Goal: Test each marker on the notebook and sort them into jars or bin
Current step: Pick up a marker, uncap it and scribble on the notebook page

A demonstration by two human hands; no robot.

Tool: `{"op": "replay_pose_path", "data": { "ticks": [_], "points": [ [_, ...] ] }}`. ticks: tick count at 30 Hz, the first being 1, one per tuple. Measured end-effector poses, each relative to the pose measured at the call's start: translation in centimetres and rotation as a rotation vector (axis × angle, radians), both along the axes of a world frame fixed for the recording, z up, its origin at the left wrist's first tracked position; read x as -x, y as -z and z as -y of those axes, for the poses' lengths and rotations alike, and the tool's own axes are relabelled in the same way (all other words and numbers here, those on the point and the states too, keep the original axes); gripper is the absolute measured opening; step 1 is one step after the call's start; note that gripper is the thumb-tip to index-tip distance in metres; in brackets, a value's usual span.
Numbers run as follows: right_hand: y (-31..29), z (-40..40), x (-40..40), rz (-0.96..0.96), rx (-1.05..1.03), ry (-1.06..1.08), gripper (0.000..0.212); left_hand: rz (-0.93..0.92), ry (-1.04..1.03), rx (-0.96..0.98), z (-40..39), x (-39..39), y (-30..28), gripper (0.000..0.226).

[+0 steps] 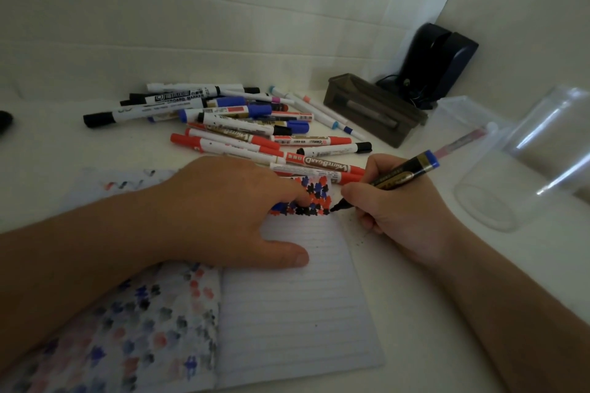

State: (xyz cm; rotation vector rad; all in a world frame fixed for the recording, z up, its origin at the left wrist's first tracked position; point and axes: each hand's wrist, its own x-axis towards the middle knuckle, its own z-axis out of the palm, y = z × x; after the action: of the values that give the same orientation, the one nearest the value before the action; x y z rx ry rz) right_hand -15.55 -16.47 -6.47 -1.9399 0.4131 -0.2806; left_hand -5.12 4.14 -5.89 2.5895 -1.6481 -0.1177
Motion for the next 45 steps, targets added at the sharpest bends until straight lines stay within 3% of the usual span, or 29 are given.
{"op": "replay_pose_path", "data": {
  "ticks": [23,26,29,33,36,40,45],
  "points": [
    [0.0,0.1,0.0,0.033,0.002,0.002,0.029,0.015,0.018,0.018,-0.2,0.3,-0.2,0.09],
    [0.0,0.1,0.0,-0.011,0.012,-0.003,0.038,-0.028,-0.032,0.083,-0.4,0.2,0.2,0.068],
    [-0.2,0.6,0.1,0.079,-0.211,0.018,0.038,-0.194,-0.097,0.242,-0.5,-0.4,1.0,0.028],
    [-0.5,2.0,0.7,0.249,-0.567,-0.118,0.017,-0.368,-0.101,0.383,-0.9,-1.5,1.4,0.019],
    [-0.4,2.3,0.9,0.262,-0.718,-0.343,0.019,-0.421,-0.12,0.462,-1.1,-2.0,1.4,0.02],
    [-0.2,2.0,0.9,0.199,-0.774,-0.395,0.047,-0.476,-0.102,0.522,-1.0,-2.1,1.2,0.023],
    [0.1,1.9,0.7,0.197,-0.721,-0.355,0.045,-0.493,-0.087,0.537,-1.1,-2.3,1.1,0.022]
  ]
}}
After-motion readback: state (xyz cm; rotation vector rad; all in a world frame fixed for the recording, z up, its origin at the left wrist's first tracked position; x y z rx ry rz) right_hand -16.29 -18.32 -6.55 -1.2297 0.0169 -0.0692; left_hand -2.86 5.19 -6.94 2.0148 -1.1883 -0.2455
